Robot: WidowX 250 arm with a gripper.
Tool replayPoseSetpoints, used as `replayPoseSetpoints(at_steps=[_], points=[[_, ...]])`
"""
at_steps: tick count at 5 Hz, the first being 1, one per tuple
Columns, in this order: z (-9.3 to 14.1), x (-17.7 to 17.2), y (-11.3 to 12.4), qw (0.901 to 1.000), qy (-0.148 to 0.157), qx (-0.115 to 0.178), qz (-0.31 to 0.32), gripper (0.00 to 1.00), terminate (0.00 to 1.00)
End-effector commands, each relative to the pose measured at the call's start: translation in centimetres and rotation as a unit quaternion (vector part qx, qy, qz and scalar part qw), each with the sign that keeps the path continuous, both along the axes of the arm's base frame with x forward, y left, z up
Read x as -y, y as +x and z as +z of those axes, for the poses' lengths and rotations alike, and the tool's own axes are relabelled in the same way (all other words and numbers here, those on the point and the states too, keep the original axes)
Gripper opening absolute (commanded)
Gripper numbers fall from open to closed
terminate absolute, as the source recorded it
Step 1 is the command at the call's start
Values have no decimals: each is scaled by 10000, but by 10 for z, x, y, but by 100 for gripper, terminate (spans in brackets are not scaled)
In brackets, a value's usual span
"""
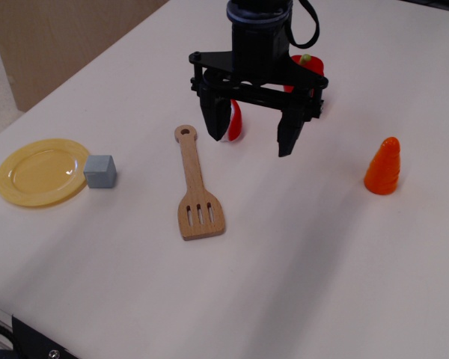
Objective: Put sushi on plate
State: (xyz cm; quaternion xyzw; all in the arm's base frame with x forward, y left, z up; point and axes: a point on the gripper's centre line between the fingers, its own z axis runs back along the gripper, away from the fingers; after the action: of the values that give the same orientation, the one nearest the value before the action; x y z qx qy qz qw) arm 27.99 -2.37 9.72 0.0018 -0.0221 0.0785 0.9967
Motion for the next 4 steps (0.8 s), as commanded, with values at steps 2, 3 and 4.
replayPoseSetpoints(at_steps=[2,3,4], points=[[-6,-24,18,9976,132,121,671,100,0],[-9,-44,31,9945,309,301,957,100,0],[-16,-71,43,9885,428,585,1327,100,0]])
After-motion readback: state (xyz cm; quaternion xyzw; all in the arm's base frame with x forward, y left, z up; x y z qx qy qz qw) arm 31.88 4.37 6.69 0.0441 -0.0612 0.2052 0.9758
